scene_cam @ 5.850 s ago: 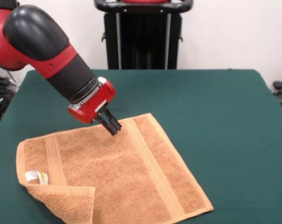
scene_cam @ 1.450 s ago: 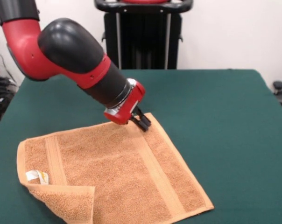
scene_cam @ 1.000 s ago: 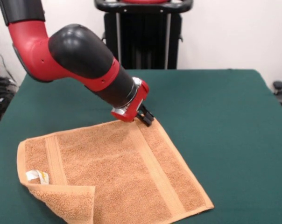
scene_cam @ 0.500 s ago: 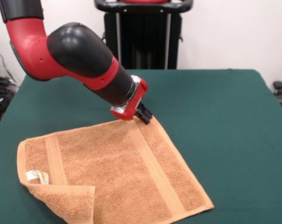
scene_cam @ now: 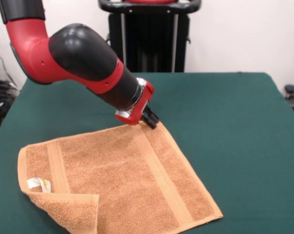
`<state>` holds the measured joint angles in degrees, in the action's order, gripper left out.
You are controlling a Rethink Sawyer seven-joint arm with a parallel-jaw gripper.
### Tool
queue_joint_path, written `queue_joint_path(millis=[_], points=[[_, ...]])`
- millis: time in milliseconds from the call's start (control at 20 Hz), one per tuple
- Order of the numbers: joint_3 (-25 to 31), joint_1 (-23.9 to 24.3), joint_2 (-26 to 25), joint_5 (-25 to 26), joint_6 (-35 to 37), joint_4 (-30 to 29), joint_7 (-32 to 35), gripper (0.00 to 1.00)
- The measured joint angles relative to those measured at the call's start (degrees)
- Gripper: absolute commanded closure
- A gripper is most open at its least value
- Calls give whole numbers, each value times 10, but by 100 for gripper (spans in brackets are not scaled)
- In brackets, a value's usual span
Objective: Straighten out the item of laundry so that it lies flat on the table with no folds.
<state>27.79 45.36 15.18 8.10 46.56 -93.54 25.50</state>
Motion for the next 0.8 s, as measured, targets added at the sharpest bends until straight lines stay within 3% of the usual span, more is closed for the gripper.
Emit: queue_joint_path(millis=[800], points=[[0,7,28,0,0,1,0,100]])
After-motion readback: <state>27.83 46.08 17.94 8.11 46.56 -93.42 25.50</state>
